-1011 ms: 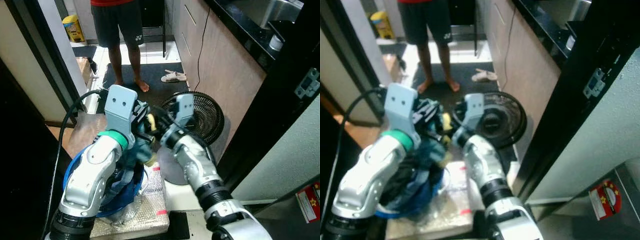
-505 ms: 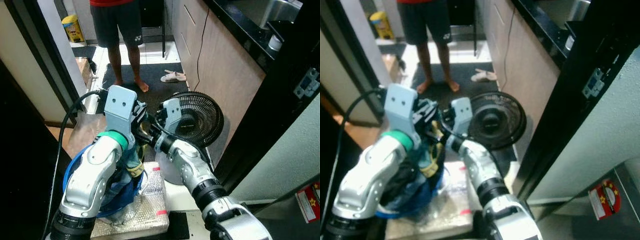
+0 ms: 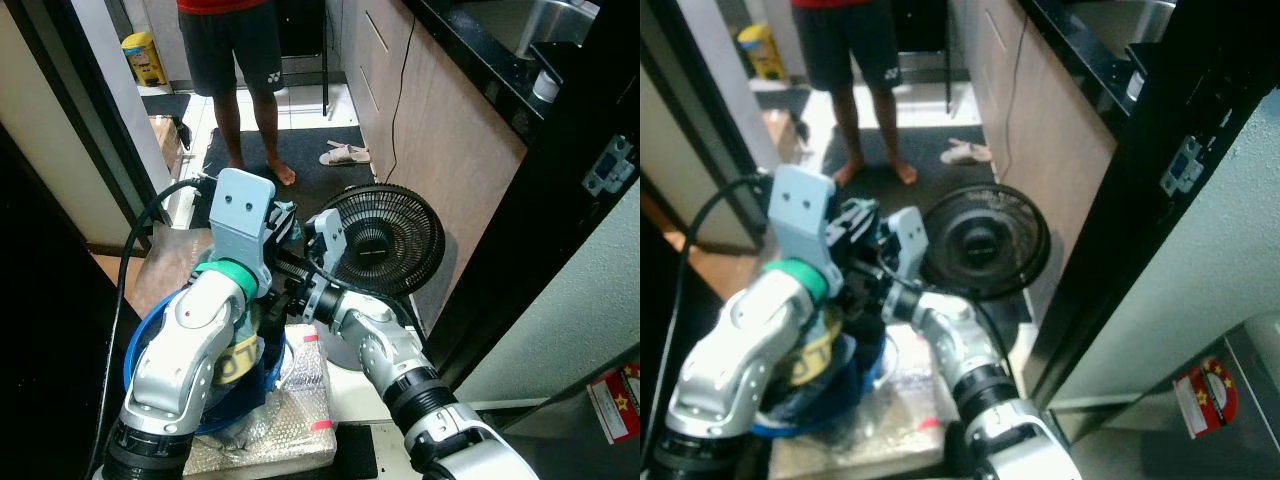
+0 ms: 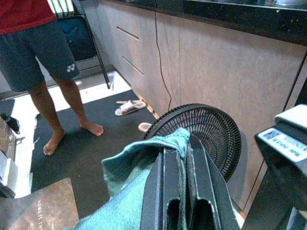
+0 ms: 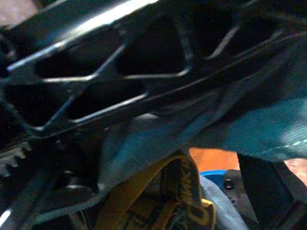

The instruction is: Clothes washing

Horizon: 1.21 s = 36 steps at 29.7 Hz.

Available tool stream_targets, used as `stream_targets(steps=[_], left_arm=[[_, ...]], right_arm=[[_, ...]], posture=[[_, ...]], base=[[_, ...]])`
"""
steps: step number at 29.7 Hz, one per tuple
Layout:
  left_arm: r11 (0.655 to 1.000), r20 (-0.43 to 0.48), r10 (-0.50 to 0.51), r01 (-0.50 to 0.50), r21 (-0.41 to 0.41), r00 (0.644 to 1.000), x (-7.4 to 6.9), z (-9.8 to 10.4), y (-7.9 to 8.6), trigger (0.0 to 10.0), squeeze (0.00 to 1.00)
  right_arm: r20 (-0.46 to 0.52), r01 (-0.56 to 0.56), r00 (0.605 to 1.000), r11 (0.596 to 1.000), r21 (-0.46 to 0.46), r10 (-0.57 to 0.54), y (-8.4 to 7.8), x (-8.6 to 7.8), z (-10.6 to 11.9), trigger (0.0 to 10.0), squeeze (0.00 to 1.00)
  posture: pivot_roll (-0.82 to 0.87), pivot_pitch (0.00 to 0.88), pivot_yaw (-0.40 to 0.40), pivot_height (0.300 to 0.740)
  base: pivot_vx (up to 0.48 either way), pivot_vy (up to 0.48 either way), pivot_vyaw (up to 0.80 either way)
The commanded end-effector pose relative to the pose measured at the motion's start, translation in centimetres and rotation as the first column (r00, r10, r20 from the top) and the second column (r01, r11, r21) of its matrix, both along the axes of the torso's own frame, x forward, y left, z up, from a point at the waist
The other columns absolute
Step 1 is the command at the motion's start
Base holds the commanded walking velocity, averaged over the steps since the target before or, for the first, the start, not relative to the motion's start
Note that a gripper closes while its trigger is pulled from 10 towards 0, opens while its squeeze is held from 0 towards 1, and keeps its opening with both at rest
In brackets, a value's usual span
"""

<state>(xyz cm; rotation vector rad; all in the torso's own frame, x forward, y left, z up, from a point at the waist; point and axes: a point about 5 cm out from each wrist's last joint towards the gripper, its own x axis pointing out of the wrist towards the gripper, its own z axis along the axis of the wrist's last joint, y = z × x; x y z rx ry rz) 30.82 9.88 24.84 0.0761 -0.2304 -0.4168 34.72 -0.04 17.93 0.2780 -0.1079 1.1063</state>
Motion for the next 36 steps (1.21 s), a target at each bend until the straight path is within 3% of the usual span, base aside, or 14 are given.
stream_targets(steps=[1, 2, 3, 4, 5, 6, 7, 14, 36], left_arm=[[1.000, -0.032, 0.004, -0.004, 0.006, 0.999, 0.0, -0.8, 0.0, 10.0, 0.00], [1.000, -0.032, 0.005, -0.005, 0.005, 0.999, 0.0, -0.8, 0.0, 10.0, 0.00], [1.000, -0.032, 0.005, -0.004, 0.006, 0.999, 0.0, -0.8, -0.1, 10.0, 0.00], [1.000, -0.033, 0.004, -0.004, 0.006, 0.999, 0.0, -0.9, -0.1, 10.0, 0.00], [1.000, -0.033, 0.004, -0.004, 0.006, 0.999, 0.0, -0.9, -0.1, 10.0, 0.00], [1.000, -0.033, 0.004, -0.004, 0.006, 0.999, 0.0, -0.9, -0.1, 10.0, 0.00], [1.000, -0.033, 0.003, -0.003, 0.006, 0.999, 0.0, -0.9, -0.1, 10.0, 0.00], [1.000, -0.036, -0.003, 0.003, 0.007, 0.999, 0.1, -1.0, -0.3, 10.0, 0.00], [1.000, -0.036, -0.007, 0.007, 0.010, 0.999, 0.1, -1.1, -0.3, 10.0, 0.00]], right_arm=[[0.011, -0.017, 1.000, 1.000, 0.016, 0.017, 2.1, -0.7, 0.3, 10.0, 0.00], [0.012, 0.029, 1.000, 0.999, -0.014, -0.028, 1.7, -0.4, 0.0, 8.4, 0.00], [0.008, 0.084, 0.996, 0.996, -0.044, -0.083, 1.2, 0.0, -0.4, 4.9, 0.00], [0.000, 0.132, 0.991, 0.988, -0.082, -0.132, 0.6, 0.3, -1.0, 4.9, 0.00], [-0.006, 0.160, 0.987, 0.981, -0.105, -0.162, 0.2, 0.6, -1.3, 1.8, 0.00], [-0.006, 0.160, 0.987, 0.981, -0.105, -0.162, 0.2, 0.6, -1.3, 1.8, 0.00], [-0.012, 0.189, 0.981, 0.975, -0.117, -0.192, -0.4, 0.7, -1.7, 0.0, 0.00], [-0.026, 0.225, 0.974, 0.973, -0.046, -0.226, -2.5, 0.3, -2.4, 0.0, 0.00], [-0.020, 0.262, 0.965, 0.951, 0.164, -0.262, -4.1, -0.8, 0.5, 0.0, 0.00]], posture=[[0.08, 0.104, 0.043, 0.740], [0.08, 0.104, 0.043, 0.740], [0.07, 0.102, 0.043, 0.740], [0.07, 0.100, 0.044, 0.740], [0.07, 0.100, 0.044, 0.740], [0.07, 0.100, 0.044, 0.740], [0.07, 0.098, 0.044, 0.740], [0.06, 0.094, 0.053, 0.740], [0.06, 0.101, 0.057, 0.740]], base=[[0.000, 0.000, 0.00], [0.000, 0.000, 0.00], [0.000, 0.000, 0.00], [0.000, 0.000, 0.00], [0.000, 0.000, 0.00], [0.000, 0.000, 0.00], [0.000, 0.000, 0.00], [0.000, 0.000, 0.00], [0.000, 0.000, 0.00]])
